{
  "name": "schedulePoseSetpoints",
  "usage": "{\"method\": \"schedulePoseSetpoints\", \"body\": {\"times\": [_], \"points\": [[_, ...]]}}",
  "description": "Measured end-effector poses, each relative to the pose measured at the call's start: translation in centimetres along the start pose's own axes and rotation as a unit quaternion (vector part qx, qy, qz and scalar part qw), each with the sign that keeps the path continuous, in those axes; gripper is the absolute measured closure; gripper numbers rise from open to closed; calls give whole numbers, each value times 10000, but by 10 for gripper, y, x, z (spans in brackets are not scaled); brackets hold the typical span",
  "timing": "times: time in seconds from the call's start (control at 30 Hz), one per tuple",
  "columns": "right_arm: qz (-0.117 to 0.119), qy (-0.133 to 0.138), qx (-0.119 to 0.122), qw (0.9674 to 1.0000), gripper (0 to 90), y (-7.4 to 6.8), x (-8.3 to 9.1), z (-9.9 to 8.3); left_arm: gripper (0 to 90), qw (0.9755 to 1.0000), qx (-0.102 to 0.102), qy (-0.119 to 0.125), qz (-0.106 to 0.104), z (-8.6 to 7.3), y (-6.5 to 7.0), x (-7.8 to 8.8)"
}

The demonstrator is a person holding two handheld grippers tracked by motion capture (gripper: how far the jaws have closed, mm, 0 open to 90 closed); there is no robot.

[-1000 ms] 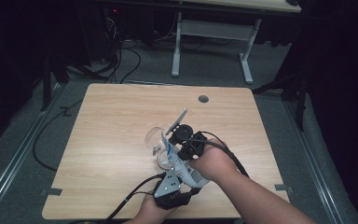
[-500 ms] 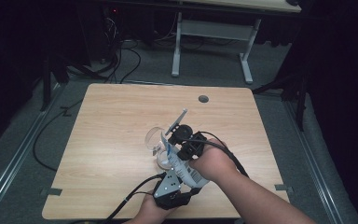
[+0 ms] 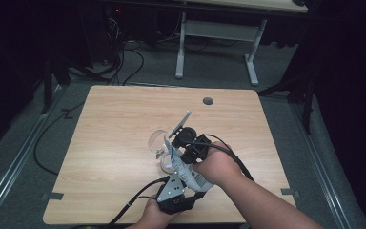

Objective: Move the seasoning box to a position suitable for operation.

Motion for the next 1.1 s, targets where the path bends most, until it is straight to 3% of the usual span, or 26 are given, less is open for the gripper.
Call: {"method": "schedulePoseSetpoints", "body": {"times": [1.1], "points": [[37,-8,41,10000,898,0,0,2,614,10000,-35,8,22,0,0,1]]}}
Point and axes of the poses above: each handheld gripper's, and its own axes: x roughly backward along the jaws, z roughly out of its top, y roughly to its right, the point moved 3 cm from there along -x, roughly forward along the jaws, and after that the axes turned 15 degrees about -z, right-handed, at the moved point
